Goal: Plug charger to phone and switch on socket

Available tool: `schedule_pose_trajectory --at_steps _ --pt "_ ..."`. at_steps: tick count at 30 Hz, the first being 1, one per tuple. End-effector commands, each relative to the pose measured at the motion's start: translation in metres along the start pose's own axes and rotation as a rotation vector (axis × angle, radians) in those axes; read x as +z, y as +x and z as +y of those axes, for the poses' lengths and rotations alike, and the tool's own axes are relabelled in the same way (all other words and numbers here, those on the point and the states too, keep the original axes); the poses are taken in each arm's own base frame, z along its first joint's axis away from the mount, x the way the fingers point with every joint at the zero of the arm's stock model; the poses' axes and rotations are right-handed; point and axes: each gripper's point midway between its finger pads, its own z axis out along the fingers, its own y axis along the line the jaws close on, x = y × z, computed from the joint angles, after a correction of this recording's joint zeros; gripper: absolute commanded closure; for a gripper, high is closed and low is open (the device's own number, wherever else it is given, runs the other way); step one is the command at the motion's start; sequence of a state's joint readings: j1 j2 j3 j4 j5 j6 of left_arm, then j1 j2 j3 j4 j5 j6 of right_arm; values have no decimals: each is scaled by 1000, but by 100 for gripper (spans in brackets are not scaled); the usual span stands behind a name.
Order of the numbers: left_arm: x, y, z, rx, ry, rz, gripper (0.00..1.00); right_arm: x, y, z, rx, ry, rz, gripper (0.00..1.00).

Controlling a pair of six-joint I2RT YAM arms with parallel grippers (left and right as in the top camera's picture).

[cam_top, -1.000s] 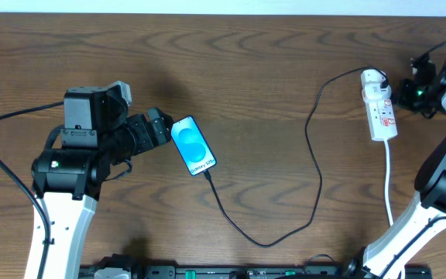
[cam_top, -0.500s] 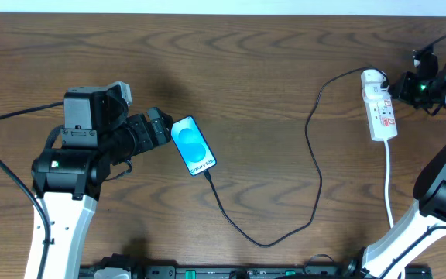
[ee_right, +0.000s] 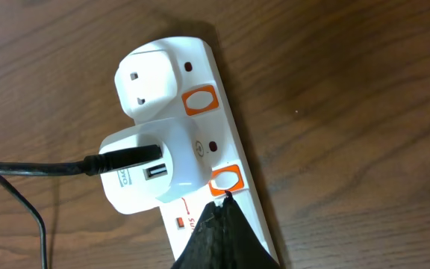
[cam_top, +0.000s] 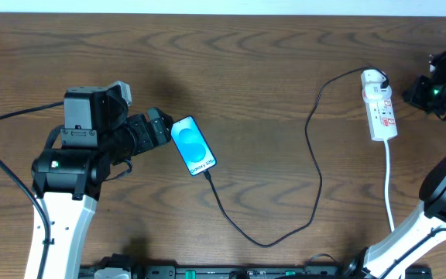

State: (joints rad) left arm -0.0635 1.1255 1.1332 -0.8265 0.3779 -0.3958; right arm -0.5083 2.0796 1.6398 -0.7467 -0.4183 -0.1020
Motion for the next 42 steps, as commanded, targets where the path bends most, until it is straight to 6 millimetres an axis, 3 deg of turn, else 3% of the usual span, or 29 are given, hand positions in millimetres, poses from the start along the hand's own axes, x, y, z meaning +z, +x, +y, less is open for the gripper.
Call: schedule_pose_trajectory --at_steps 1,19,42 --pt "-6 -6 -3 10 2 -27 6 8 7 -2 -4 -5 18 99" --pt "-6 -6 -3 10 2 -27 6 34 20 -7 -86 -20 65 99" --pt "-6 -6 -3 10 2 -27 6 42 15 0 -158 -23 50 99"
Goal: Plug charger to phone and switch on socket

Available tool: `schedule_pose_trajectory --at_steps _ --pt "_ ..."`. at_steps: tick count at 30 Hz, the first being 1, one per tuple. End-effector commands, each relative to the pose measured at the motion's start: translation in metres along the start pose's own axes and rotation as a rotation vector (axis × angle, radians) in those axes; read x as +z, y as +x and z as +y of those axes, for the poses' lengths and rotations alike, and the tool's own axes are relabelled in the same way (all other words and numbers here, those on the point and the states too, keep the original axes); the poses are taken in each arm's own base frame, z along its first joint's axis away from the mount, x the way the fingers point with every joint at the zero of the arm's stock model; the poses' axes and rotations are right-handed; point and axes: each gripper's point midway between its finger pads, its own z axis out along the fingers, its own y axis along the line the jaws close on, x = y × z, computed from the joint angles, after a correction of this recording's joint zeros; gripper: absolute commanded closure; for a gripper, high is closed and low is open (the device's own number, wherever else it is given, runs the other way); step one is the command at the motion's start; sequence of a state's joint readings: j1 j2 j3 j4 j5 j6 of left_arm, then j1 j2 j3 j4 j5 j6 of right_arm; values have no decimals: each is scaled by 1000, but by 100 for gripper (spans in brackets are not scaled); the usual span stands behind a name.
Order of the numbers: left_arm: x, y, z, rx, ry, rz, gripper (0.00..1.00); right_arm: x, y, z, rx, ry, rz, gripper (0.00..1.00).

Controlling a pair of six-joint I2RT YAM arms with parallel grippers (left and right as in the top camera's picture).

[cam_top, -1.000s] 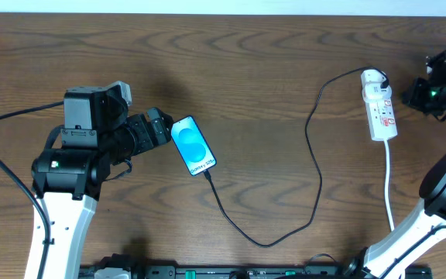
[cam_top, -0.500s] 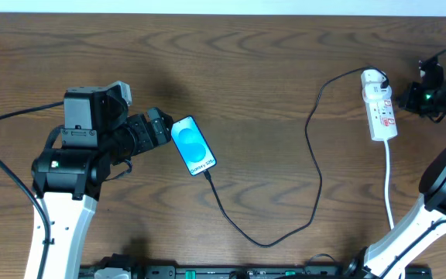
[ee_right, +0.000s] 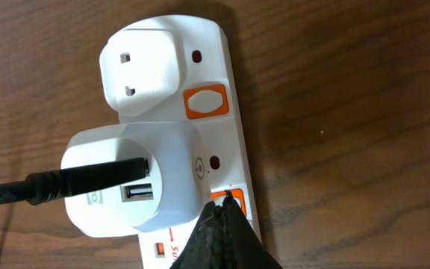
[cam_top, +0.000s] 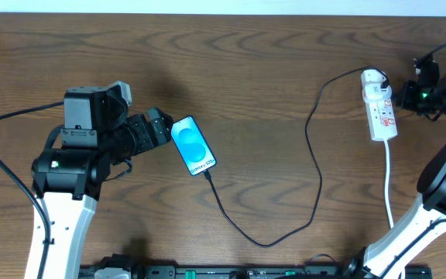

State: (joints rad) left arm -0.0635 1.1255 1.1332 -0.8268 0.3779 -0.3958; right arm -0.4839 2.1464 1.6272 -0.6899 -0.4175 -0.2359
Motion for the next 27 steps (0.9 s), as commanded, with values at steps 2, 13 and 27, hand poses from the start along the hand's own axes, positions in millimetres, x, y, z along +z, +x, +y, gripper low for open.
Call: schedule_pose_trajectory --at_steps 2,13,27 --pt "-6 -6 -3 10 3 -27 6 13 8 1 -10 -13 27 99" --pt "-6 -6 -3 10 3 -27 6 23 11 5 -16 -27 38 99" --pt "-6 -6 -3 10 3 -27 6 23 10 5 -19 -26 33 99"
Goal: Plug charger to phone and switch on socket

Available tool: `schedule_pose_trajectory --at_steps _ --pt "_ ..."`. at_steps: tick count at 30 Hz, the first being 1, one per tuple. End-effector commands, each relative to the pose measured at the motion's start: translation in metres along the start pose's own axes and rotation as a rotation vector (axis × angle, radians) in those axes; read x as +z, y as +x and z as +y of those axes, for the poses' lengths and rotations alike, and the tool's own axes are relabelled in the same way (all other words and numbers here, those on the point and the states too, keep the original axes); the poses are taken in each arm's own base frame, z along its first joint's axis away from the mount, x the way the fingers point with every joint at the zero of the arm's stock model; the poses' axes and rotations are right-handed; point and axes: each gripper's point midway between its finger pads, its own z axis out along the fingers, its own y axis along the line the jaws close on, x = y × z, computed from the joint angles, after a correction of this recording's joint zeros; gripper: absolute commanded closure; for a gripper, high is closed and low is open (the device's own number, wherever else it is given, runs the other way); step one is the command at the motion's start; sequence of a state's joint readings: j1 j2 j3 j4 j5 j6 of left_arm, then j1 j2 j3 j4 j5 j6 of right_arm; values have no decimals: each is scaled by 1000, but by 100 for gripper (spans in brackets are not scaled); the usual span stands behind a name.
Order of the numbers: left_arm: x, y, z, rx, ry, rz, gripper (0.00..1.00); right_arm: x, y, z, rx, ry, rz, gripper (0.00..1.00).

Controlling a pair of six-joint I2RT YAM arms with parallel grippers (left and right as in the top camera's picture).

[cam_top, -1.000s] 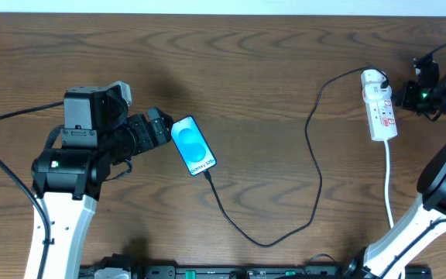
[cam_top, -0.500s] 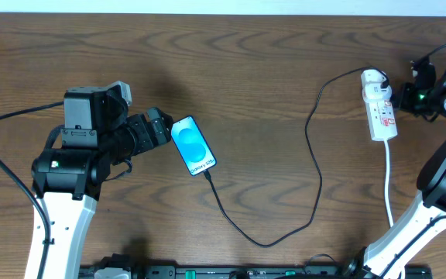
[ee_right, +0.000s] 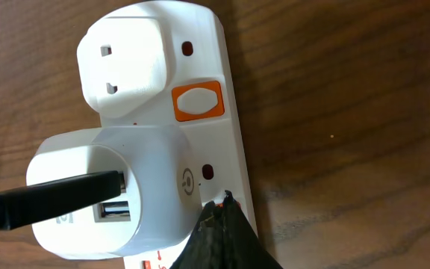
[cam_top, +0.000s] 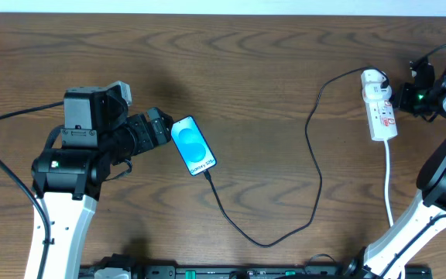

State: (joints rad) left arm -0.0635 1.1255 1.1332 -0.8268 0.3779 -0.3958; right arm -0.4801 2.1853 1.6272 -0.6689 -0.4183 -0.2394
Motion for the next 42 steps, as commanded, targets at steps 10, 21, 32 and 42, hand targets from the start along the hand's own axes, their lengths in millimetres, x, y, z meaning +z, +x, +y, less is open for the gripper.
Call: schedule_pose_trajectory --at_steps 10,21,32,42 --pt "-6 -6 -3 10 2 -27 6 8 4 10 -20 -30 15 99" --pt "-6 -6 -3 10 3 -27 6 15 7 14 -12 -66 23 99" --pt "-6 -6 -3 10 2 -27 6 23 10 21 -20 -82 37 99" --pt "-6 -6 -3 10 2 -27 6 23 9 27 -11 -116 31 99"
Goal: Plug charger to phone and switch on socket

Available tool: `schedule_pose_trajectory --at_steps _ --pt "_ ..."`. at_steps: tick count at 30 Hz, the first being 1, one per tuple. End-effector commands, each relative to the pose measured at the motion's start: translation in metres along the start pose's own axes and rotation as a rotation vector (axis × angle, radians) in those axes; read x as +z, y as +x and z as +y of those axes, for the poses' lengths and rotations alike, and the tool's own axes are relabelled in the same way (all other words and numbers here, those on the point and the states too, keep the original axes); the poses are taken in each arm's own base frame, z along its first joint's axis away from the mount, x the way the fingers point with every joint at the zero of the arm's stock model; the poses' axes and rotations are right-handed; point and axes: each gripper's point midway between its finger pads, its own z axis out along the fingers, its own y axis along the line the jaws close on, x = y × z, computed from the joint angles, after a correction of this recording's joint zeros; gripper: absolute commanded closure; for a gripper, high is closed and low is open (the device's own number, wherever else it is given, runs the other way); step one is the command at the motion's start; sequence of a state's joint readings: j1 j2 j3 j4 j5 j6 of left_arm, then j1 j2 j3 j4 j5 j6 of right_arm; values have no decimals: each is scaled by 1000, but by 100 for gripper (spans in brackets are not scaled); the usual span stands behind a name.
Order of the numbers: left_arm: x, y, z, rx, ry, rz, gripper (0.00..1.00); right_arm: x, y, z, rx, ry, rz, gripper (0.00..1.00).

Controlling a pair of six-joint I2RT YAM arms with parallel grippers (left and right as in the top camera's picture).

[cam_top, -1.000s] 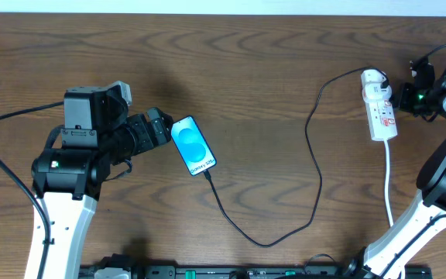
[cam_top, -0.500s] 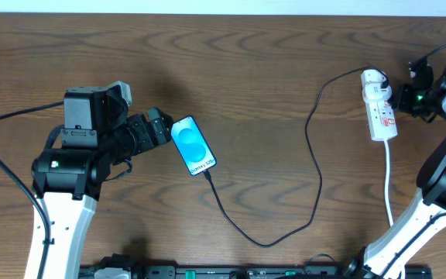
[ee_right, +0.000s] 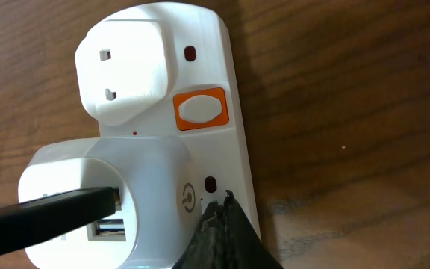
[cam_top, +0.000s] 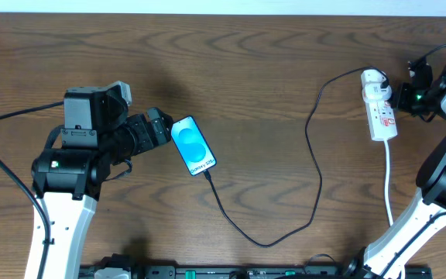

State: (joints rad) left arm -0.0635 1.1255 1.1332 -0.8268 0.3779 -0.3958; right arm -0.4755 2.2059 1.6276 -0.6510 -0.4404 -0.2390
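Note:
The white power strip (cam_top: pixel 379 108) lies at the far right of the table. A white charger adapter (ee_right: pixel 103 194) is plugged into it, and a black cable (ee_right: pixel 36 217) enters the adapter. That cable (cam_top: pixel 316 155) runs across the table into the bottom of the phone (cam_top: pixel 193 146), whose blue screen is lit. My right gripper (ee_right: pixel 226 198) is shut with nothing between the fingers. Its tip presses on the strip beside the adapter, just below a small indicator hole, and hides the lower switch. The upper orange switch (ee_right: pixel 200 109) is in plain sight. My left gripper (cam_top: pixel 161 130) sits against the phone's left edge.
A second white plug (ee_right: pixel 125 71) occupies the strip's top socket. The strip's own white lead (cam_top: pixel 389 186) runs toward the table's front edge. The black cable loops across the middle right of the wooden table (cam_top: pixel 269 70).
The right wrist camera sits slightly closer to the strip, with the tip still on the same spot beside the adapter. The left arm, phone and cable have not moved.
The right gripper was shut with its tip just touching the lower orange switch. Then it sat nearer, with the tip on that switch. By 1.4 s ago the fingers covered the switch fully, as they do now. The left arm stayed at the plugged-in phone throughout.

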Motion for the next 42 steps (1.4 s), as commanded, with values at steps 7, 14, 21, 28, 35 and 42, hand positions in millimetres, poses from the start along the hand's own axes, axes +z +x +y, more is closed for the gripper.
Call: schedule_pose_trajectory --at_steps 7,14,21,28,35,42 --pt "-6 -6 -3 10 2 -27 6 14 14 29 5 -116 52 99" --pt "-6 -6 -3 10 2 -27 6 14 21 32 21 -129 80 99" --pt "-6 -6 -3 10 2 -27 6 14 23 37 22 -141 91 99" --pt "-6 -6 -3 10 3 -27 6 20 19 46 0 -143 80 99" --pt "-6 -6 -3 10 2 -27 6 23 20 48 -1 -145 81 99" --pt "-6 -6 -3 10 2 -27 6 31 26 54 6 -172 100 99"
